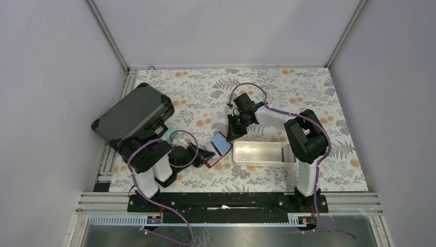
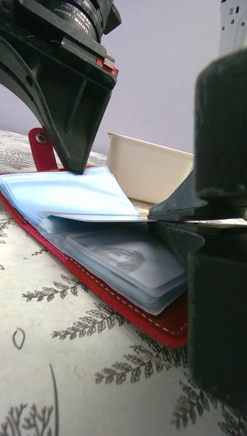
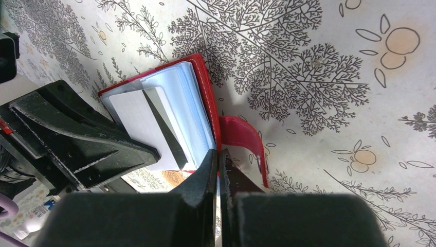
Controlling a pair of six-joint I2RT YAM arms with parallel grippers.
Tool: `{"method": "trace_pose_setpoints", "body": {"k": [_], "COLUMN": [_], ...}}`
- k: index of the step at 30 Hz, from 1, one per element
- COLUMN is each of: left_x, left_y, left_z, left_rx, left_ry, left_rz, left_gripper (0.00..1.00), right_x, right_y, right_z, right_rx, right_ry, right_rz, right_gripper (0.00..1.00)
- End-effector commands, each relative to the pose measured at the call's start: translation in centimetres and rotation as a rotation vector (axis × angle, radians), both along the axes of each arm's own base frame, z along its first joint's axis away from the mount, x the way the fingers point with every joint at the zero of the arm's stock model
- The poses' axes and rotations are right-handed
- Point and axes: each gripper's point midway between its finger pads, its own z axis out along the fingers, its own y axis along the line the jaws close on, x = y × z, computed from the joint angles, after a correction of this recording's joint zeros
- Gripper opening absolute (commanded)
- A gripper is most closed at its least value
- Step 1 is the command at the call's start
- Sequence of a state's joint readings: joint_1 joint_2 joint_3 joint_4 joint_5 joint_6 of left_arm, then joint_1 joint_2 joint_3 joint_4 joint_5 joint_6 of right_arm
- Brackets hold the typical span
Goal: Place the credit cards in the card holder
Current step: Insert the credit card into the card holder.
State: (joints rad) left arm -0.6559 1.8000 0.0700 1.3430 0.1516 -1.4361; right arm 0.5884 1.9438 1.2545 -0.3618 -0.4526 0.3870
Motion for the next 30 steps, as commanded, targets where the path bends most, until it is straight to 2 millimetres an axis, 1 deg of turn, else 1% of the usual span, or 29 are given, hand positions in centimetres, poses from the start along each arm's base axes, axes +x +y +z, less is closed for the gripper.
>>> {"method": "trace_pose_setpoints", "body": {"k": [1,4,10,22,26,30], "left_x": [0.4,0.4,0.6,0.3,0.1,0.0], "left_y": [1.5,1.7,1.8,0.9,0.7,0.9], "left_z": [-1.5,-1.6,-1.2,-1.3,-1.2,-1.0], "left_rx": [0.090,0.098,0.093,0.067,0.054,0.048], "left_ry": [-0.023,-0.027,-0.046,-0.030,-0.020,-0.019], "left_rz": [0.059,0.066,0.085,0.057,0.046,0.052], "left_gripper": [0.00,0.00,0.00,0.00,0.06,0.17], "right_x": [-0.4,-0.5,-0.6,-0.7,-0.8,-0.8], "right_y": [0.8,0.8,0.7,0.7,0.8,0.7], "right_z": [1.2,1.2,1.2,1.1,1.2,1.1], "right_rx": [0.007,0.007,0.003,-0.002,-0.001,-0.006], "right_ry": [-0.013,-0.015,-0.012,-0.009,-0.009,-0.006], "right_rz": [0.033,0.035,0.035,0.040,0.043,0.045], "right_gripper": [0.00,0.00,0.00,0.00,0.00,0.00]}}
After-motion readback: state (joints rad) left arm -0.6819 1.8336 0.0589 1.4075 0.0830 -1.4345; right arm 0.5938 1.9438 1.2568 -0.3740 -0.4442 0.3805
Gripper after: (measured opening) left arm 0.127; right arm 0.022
